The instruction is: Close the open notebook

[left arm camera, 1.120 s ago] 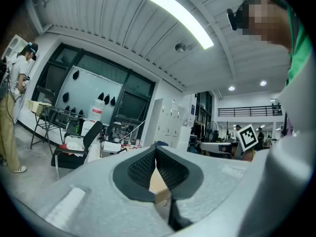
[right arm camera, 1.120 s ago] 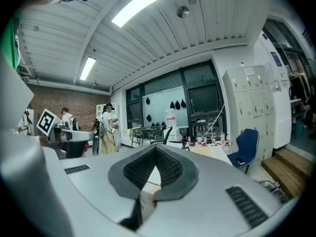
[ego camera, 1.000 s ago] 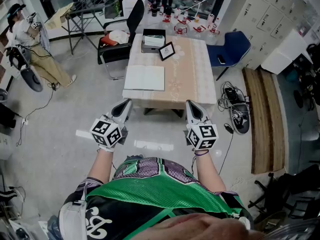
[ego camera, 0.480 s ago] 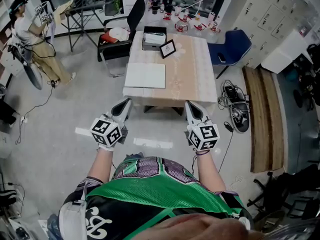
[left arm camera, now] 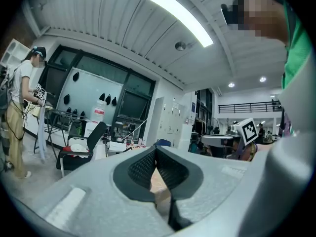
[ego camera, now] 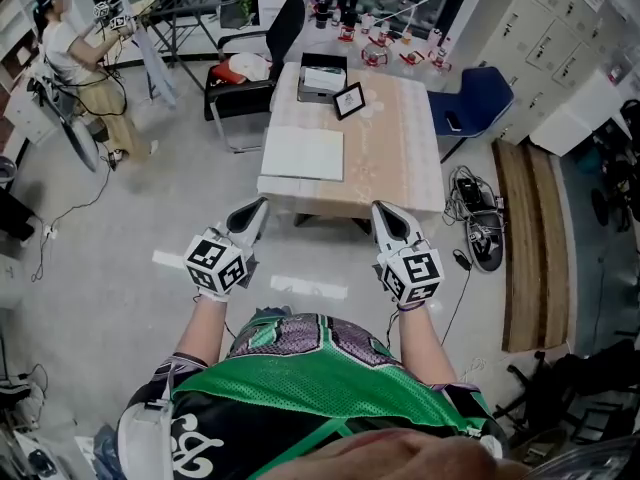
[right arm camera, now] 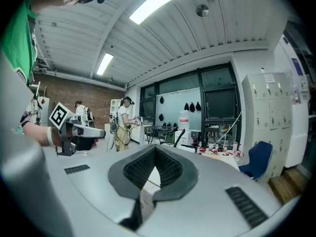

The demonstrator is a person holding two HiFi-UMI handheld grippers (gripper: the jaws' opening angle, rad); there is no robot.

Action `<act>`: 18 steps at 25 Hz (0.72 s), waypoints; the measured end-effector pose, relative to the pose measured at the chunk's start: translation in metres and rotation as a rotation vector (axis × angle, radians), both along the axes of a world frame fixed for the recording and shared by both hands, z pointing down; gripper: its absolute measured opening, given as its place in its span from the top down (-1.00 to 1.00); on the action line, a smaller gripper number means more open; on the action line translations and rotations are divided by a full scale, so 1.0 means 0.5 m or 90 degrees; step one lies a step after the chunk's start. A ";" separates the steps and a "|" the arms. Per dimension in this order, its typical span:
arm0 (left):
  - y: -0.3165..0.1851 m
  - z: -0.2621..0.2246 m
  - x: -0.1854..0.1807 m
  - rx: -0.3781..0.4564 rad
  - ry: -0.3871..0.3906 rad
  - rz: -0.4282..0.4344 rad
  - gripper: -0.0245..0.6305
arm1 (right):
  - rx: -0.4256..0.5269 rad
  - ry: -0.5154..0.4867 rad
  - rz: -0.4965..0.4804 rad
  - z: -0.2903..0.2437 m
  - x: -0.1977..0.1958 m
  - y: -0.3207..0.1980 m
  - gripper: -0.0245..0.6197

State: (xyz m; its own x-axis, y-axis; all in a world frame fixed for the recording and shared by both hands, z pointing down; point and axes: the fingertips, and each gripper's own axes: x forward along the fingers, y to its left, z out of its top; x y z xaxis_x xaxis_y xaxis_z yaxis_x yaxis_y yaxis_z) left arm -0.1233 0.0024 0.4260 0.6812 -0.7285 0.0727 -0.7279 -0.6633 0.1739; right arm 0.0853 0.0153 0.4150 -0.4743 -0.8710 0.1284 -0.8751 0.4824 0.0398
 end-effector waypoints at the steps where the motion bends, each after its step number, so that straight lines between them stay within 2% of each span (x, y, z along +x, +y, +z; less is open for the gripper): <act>1: -0.005 0.000 -0.007 0.001 0.000 -0.003 0.87 | 0.003 0.011 0.000 0.000 -0.009 -0.006 0.93; 4: -0.025 0.000 -0.031 -0.001 0.005 -0.011 0.87 | 0.003 0.019 -0.002 0.000 -0.034 -0.024 0.93; 12: -0.083 0.022 -0.107 -0.017 0.021 -0.017 0.87 | -0.004 -0.027 -0.002 0.007 -0.104 -0.084 0.93; 18: -0.125 0.043 -0.168 -0.033 0.028 -0.015 0.87 | -0.023 -0.039 0.023 0.019 -0.154 -0.132 0.93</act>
